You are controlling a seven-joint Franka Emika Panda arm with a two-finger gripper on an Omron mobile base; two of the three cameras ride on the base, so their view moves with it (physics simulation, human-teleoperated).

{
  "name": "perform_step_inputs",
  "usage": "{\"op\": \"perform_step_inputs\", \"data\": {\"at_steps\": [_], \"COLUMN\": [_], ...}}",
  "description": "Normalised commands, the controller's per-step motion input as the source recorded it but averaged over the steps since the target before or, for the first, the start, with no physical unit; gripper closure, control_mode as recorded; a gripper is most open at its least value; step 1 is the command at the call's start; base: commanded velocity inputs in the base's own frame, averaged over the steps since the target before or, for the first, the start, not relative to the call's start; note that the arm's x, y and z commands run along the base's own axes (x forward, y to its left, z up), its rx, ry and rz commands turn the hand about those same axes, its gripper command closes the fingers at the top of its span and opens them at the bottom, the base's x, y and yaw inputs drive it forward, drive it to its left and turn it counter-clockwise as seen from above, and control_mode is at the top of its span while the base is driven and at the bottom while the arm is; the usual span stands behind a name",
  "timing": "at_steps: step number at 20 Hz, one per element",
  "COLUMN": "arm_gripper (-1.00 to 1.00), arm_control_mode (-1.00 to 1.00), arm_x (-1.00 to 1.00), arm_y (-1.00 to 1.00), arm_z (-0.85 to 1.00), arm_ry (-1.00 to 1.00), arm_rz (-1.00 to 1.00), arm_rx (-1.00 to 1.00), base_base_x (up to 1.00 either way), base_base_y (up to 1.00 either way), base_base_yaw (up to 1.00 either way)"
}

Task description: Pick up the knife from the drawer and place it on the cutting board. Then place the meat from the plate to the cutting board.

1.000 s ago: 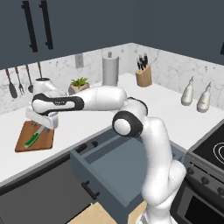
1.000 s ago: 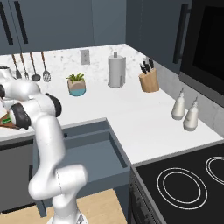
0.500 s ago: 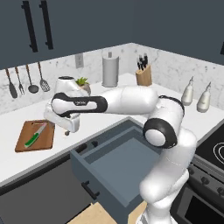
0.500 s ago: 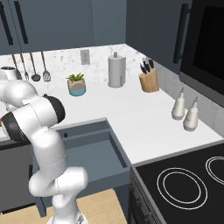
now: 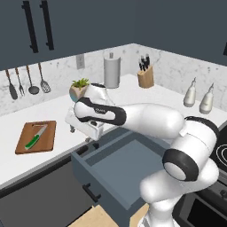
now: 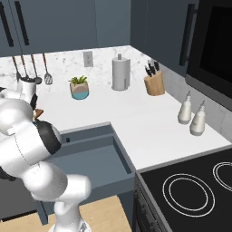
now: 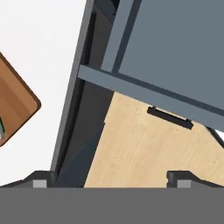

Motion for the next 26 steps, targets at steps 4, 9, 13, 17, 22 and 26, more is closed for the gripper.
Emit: {"op": "perform_step_inputs", "data": {"at_steps": [4,9,13,17,22,26], "arm_gripper": [-1.00,-1.00,-1.00,-1.00,-1.00,-1.00], "arm_control_mode": [-1.00,1.00,1.00,1.00,1.00,1.00], "arm_x": [0.00,-0.18,0.00,0.00,0.00,0.00], "arm_y": [0.00,0.01,0.00,0.00,0.00,0.00], "arm_z": [-0.15,-0.02,0.00,0.00,0.00,0.00], "arm_ry": [0.01,0.00,0.00,0.00,0.00,0.00], "arm_rz": [0.00,0.00,0.00,0.00,0.00,0.00], "arm_rx": [0.00,-0.01,0.00,0.00,0.00,0.00], "base_base_x": [0.00,-0.60,-0.94,-0.63,-0.27,0.00], "base_base_y": [0.00,0.21,0.96,1.00,1.00,1.00], "base_base_yaw": [0.00,0.11,0.43,0.54,0.56,0.47]}}
